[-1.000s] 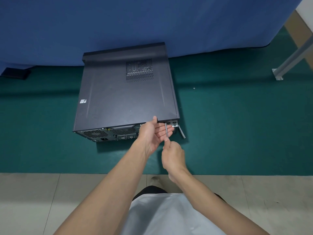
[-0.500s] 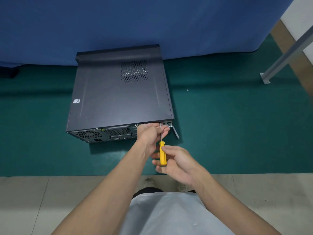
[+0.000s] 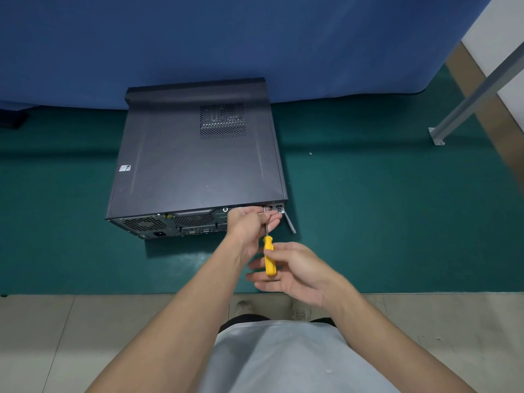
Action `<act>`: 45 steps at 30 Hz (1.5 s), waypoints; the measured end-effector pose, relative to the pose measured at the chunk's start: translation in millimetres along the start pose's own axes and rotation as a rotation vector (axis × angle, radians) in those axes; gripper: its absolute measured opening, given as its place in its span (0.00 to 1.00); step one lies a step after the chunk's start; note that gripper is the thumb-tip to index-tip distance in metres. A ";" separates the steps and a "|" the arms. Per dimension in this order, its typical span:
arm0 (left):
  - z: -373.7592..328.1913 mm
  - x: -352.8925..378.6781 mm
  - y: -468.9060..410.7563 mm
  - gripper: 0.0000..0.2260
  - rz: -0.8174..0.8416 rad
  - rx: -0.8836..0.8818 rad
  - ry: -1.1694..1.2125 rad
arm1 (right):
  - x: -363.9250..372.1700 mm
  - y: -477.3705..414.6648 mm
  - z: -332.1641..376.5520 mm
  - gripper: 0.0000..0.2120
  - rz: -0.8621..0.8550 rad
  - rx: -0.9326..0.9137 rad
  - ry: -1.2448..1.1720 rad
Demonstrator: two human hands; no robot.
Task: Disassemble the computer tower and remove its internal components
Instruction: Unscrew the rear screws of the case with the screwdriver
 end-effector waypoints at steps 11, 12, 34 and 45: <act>3.3 -2.0 2.1 0.09 -0.166 0.053 -0.088 | -6.2 -4.3 -4.9 0.10 -0.275 -0.077 0.312; 2.9 -1.1 1.7 0.09 -0.148 0.049 -0.060 | -6.0 -3.0 -3.6 0.10 -0.193 -0.061 0.201; 5.2 -3.4 4.7 0.08 -0.115 0.067 -0.084 | -3.0 -5.4 -4.3 0.08 -0.334 -0.069 0.397; 7.4 2.7 4.2 0.10 -0.038 0.054 0.126 | 0.4 -1.6 -2.1 0.09 -0.113 -0.083 0.123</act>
Point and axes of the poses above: each hand's wrist, its own y-axis away from the middle knuckle, its own x-axis out of the palm, z = x × y, the point moved 3 cm from there along -y, towards the middle knuckle, and after that the axes turned 9 degrees about z, right-handed, at the moved point
